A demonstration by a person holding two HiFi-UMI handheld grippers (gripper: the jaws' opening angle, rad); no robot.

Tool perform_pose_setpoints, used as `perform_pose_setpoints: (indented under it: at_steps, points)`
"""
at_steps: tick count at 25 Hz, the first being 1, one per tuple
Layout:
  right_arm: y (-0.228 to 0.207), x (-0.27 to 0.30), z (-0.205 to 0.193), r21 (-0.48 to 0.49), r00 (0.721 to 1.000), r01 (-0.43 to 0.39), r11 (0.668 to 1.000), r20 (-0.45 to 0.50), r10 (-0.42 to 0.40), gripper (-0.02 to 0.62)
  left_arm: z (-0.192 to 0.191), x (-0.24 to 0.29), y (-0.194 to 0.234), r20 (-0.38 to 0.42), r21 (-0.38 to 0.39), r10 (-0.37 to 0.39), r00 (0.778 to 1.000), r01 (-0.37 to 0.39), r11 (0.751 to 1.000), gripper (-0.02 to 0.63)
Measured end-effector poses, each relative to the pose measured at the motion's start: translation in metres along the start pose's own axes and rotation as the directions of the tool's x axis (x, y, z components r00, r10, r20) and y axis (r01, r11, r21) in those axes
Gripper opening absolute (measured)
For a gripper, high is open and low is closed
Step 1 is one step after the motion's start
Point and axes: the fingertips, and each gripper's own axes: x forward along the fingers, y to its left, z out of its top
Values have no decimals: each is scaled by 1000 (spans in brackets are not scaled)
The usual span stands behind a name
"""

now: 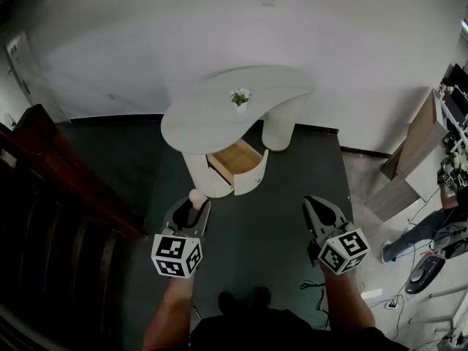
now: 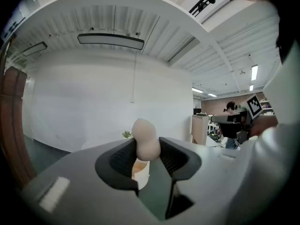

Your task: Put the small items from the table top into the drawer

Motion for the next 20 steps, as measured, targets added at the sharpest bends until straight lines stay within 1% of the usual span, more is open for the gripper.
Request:
perform_pose_setpoints:
  at_steps: [8, 12, 16, 20]
  points:
    - [8, 9, 0, -6, 1000, -23, 1000, 1, 23, 9, 1, 5, 1, -3, -5, -14, 1000, 14, 1000, 156]
    - [5, 10, 0, -9, 1000, -15, 1000, 2, 15, 9, -2, 6, -1, -14, -6, -10, 1000, 10, 1000, 156]
    - [-6, 8, -2, -92, 999, 20, 996, -29, -23, 11, -1, 11, -8, -14, -7, -6, 1000, 6, 1000, 156]
    - [-19, 1, 3, -101, 1000, -5, 995, -13, 3, 11, 7, 23, -27, -6, 4, -5, 1000, 5, 1000, 156]
